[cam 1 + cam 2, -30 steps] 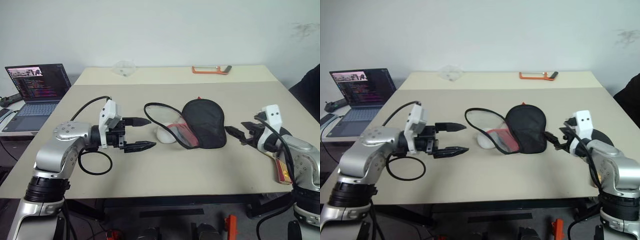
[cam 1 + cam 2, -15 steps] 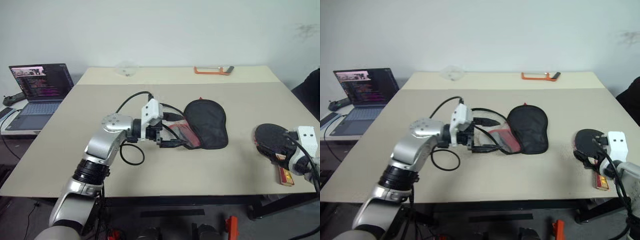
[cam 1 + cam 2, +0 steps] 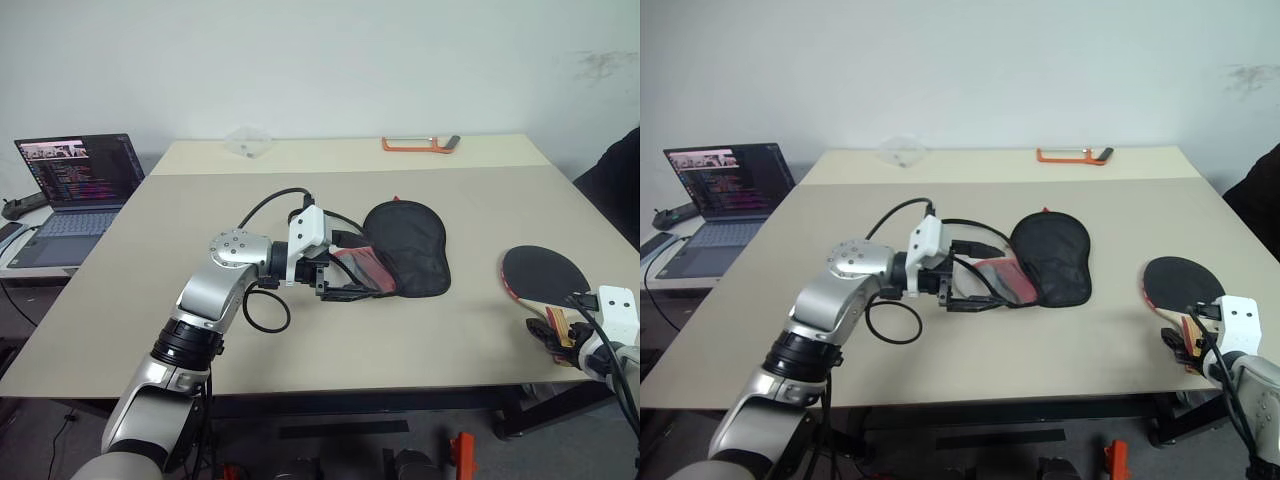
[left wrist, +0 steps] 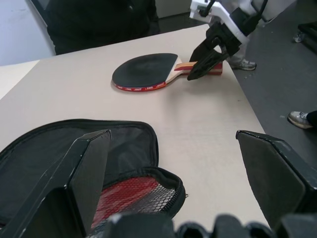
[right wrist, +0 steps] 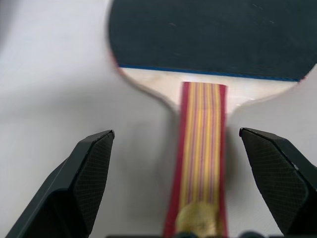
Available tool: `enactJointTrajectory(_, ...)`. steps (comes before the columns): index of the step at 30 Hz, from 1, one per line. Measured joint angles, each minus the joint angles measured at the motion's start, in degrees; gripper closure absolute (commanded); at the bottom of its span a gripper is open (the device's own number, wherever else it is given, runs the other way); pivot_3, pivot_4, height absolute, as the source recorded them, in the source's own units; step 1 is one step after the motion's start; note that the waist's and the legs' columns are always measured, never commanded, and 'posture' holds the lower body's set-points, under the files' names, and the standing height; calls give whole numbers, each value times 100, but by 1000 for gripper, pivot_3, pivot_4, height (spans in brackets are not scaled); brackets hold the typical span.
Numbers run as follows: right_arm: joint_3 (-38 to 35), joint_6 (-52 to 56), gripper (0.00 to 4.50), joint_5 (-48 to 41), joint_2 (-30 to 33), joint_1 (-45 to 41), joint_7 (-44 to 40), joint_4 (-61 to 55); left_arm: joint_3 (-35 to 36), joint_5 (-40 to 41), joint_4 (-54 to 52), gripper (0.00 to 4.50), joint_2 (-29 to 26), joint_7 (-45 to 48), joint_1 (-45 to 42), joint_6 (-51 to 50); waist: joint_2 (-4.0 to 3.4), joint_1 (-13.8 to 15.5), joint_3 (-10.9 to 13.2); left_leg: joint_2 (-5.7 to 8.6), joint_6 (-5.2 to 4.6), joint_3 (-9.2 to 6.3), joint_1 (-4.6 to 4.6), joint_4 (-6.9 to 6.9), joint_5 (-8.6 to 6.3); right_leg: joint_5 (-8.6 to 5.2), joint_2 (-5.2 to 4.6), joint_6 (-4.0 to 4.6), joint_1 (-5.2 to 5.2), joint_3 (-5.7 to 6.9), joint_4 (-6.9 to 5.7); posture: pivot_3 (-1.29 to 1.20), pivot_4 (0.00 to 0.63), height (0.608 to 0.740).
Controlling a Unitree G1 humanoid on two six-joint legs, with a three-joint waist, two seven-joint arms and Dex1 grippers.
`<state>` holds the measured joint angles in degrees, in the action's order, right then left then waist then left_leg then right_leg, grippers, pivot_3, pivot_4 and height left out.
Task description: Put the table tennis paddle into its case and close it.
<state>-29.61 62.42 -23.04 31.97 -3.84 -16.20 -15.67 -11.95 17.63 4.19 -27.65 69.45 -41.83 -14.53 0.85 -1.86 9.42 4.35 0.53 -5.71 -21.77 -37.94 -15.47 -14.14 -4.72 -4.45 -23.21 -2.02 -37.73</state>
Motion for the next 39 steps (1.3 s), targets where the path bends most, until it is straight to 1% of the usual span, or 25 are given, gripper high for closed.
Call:
enactJointTrajectory(6,515,-521,32,364,174,-75,-20,265,4,-42,13,65,-30,-11,25,7,3,-4,0,-1,0,2,1,0,0,2,0,-2,0,-4,2,0,150,740)
enactJointTrajectory(7,556,-532,207,383,172,-127,-12,308,4,-51,13,65,-33,-15,37,7,3,-7,0,-1,0,3,2,0,0,2,1,-2,0,-5,2,0,150,740)
enactJointTrajectory(9,580,-545,615,384,144,-211,2,387,9,-76,13,65,-52,-20,80,7,5,-12,0,-2,0,5,3,-1,0,2,2,-2,0,-8,2,0,150,740)
enactJointTrajectory(11,595,-528,1176,377,106,-313,6,475,12,-90,13,65,-76,-26,110,7,7,-17,1,-2,0,8,5,-2,0,3,2,-3,0,-12,2,0,150,740)
enactJointTrajectory(12,600,-519,1582,382,91,-384,22,533,14,-96,13,65,-95,-34,128,7,7,-17,2,-1,0,10,6,-1,0,3,3,-4,0,-15,2,0,150,740)
enactJointTrajectory(13,605,-518,1776,384,91,-414,32,566,16,-98,12,65,-106,-40,138,7,7,-16,2,-2,0,10,6,-2,0,3,3,-5,0,-15,2,0,150,740)
enactJointTrajectory(16,605,-509,2840,396,86,-533,138,679,72,-102,12,65,-203,-119,194,5,8,-14,2,-2,0,9,5,-1,0,4,3,-5,0,-14,2,0,150,740)
enactJointTrajectory(18,601,-449,3389,391,78,-611,170,708,134,-101,12,65,-278,-136,224,4,8,-14,2,-2,0,9,5,-1,0,4,3,-5,-1,-14,2,0,150,740)
enactJointTrajectory(24,600,-272,3408,371,49,-849,278,708,270,-83,11,65,-440,-139,337,-28,6,-6,4,0,-1,9,0,1,0,4,2,-4,-7,-15,2,0,150,740)
enactJointTrajectory(27,542,26,3408,253,31,-1388,396,669,476,74,-61,65,-586,-134,462,-202,-6,-36,11,-2,-1,13,-1,4,0,4,3,-4,-16,-21,-1,0,150,740)
enactJointTrajectory(31,530,368,3408,81,-27,-2232,512,237,770,325,-241,65,-852,-105,703,-440,-9,-48,13,-5,0,5,-6,10,-1,4,6,-3,-21,-15,0,0,150,740)
enactJointTrajectory(33,662,490,3408,21,-203,-2621,598,79,812,438,-375,65,-955,-61,803,-548,-8,-35,13,-4,0,2,-10,10,-1,4,5,-3,-21,-13,5,0,150,740)
enactJointTrajectory(35,981,573,3408,26,-667,-2950,731,84,843,504,-444,65,-973,-65,824,-636,-4,-30,13,-4,0,0,-12,10,-1,5,5,-2,-21,-12,8,0,150,740)
enactJointTrajectory(39,1585,582,3408,91,-1266,-3152,890,357,852,534,-553,65,-975,-130,823,-718,-4,-4,14,-2,0,1,-21,11,-1,5,4,-1,-33,-14,8,0,150,740)
